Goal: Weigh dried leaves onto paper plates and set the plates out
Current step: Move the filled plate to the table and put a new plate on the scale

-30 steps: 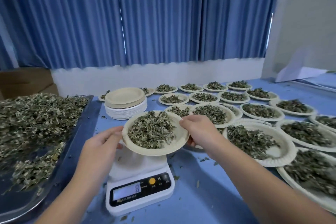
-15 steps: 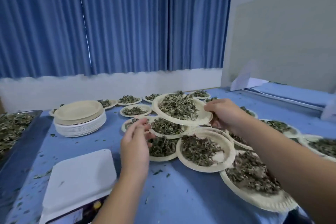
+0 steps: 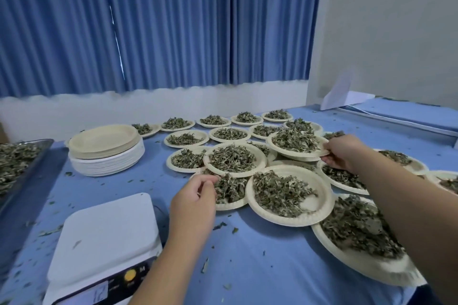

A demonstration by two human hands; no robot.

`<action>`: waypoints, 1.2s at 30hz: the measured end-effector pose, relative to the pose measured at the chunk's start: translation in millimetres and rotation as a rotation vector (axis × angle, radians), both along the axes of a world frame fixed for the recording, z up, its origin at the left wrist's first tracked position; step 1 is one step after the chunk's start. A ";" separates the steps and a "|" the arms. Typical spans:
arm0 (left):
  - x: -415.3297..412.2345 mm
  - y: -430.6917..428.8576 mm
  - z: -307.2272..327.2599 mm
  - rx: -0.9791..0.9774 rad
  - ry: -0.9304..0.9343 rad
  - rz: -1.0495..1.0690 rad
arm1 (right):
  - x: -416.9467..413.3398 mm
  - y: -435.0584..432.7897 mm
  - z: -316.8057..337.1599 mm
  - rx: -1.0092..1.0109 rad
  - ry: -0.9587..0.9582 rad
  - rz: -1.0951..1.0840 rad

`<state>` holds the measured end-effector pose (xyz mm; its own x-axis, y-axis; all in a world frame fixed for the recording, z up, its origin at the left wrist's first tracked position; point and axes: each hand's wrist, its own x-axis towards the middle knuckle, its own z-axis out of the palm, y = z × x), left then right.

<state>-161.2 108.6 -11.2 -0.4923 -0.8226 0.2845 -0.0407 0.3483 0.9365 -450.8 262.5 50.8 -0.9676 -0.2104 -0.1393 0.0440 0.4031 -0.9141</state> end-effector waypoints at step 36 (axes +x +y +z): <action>5.7 5.9 14.3 -0.022 0.019 0.000 | 40.7 -29.3 18.9 0.130 0.164 0.134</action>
<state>-155.4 114.5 3.1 -0.4862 -0.8161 0.3124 -0.0228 0.3692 0.9291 -410.1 233.2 69.6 -0.9442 -0.3288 -0.0172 -0.1622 0.5101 -0.8447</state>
